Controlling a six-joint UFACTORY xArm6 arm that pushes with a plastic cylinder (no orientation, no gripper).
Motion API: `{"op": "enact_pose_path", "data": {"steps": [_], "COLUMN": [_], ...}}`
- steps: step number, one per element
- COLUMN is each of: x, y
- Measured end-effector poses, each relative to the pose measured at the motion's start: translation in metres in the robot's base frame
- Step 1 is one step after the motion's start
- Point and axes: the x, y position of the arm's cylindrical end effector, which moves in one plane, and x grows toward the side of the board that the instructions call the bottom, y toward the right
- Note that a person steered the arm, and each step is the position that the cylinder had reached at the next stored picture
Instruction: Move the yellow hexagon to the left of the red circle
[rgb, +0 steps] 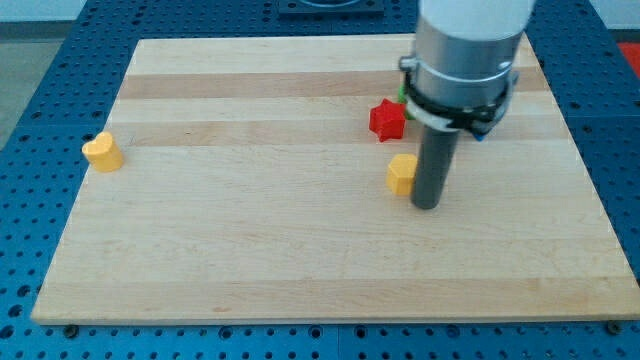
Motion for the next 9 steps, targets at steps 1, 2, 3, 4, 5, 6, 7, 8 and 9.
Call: {"op": "enact_pose_path", "data": {"steps": [1, 2, 3, 4, 5, 6, 7, 8, 9], "x": [-0.029, 0.015, 0.011, -0.021, -0.041, -0.055, -0.057, -0.057, -0.057], "y": [0.012, -0.007, -0.043, -0.051, -0.051, -0.049, -0.045, -0.029, -0.016]}}
